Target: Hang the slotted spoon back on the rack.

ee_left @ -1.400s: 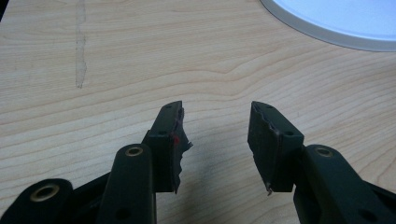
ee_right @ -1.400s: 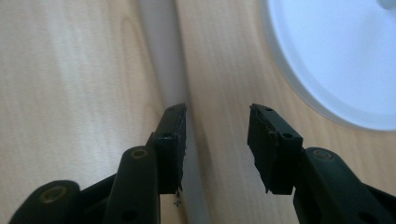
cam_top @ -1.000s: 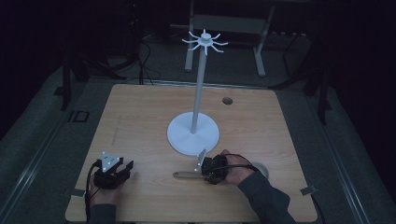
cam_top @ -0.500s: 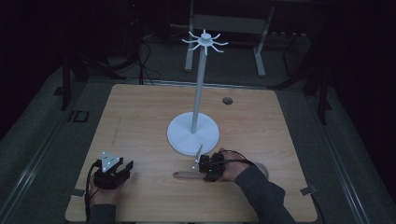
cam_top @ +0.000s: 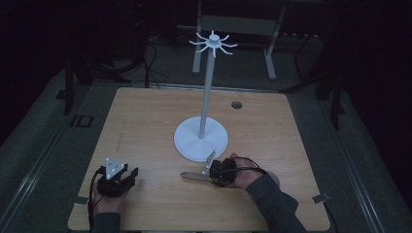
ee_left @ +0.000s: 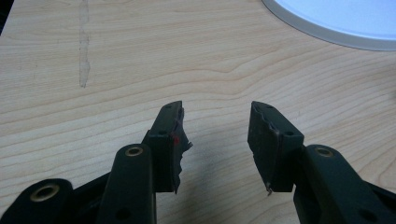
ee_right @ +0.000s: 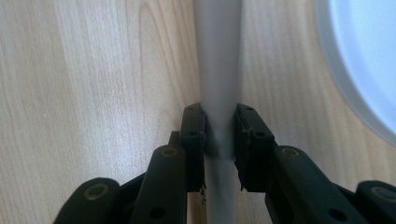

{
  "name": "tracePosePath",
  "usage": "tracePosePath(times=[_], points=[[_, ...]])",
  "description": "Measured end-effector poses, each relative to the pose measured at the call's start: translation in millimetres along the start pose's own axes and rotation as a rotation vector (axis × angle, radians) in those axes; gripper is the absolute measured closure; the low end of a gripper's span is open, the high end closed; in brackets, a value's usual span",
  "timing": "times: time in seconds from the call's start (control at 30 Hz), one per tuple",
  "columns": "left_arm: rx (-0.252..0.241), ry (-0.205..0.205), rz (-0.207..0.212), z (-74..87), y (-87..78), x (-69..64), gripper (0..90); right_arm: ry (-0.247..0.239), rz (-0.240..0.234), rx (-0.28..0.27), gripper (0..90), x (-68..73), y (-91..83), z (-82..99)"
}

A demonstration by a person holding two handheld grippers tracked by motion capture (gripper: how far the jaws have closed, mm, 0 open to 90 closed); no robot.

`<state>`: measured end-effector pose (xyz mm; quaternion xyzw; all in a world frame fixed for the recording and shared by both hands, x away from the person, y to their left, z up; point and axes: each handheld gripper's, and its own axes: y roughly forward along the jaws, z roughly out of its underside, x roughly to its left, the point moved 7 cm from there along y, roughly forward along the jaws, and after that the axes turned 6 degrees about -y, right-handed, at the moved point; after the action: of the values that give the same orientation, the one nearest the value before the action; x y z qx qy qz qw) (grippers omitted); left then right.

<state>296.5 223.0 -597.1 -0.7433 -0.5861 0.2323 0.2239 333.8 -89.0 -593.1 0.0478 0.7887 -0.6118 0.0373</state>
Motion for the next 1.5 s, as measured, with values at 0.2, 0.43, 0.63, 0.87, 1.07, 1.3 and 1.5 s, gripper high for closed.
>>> tracePosePath(times=[0.2,0.43,0.63,0.87,1.07,1.3,1.5], points=[[-0.001,0.000,0.003,-0.5,0.1,-0.2,54.7,0.056,0.037,-0.098,74.8,-5.5,-15.8,-3.3],[-0.003,0.005,0.005,-1.3,0.7,-1.7,54.0,0.108,0.075,-0.233,74.8,-12.3,-35.9,-7.1],[-0.009,0.004,0.003,-1.8,0.4,-1.1,53.9,0.160,0.129,-0.322,74.9,-17.1,-51.7,-8.4],[-0.011,0.003,0.003,-1.9,0.7,-1.4,53.3,0.189,0.206,-0.396,74.9,-21.4,-66.6,-11.0],[-0.014,0.004,0.000,-2.3,0.1,-0.5,53.2,0.240,0.284,-0.487,74.9,-30.1,-81.7,-12.1],[-0.018,0.002,-0.001,-2.5,0.0,-0.5,53.0,0.274,0.321,-0.528,74.9,-35.3,-92.3,-8.4],[-0.021,-0.001,-0.003,-2.9,-0.6,-0.1,52.8,0.324,0.373,-0.602,74.9,-40.2,-102.9,-6.1]])
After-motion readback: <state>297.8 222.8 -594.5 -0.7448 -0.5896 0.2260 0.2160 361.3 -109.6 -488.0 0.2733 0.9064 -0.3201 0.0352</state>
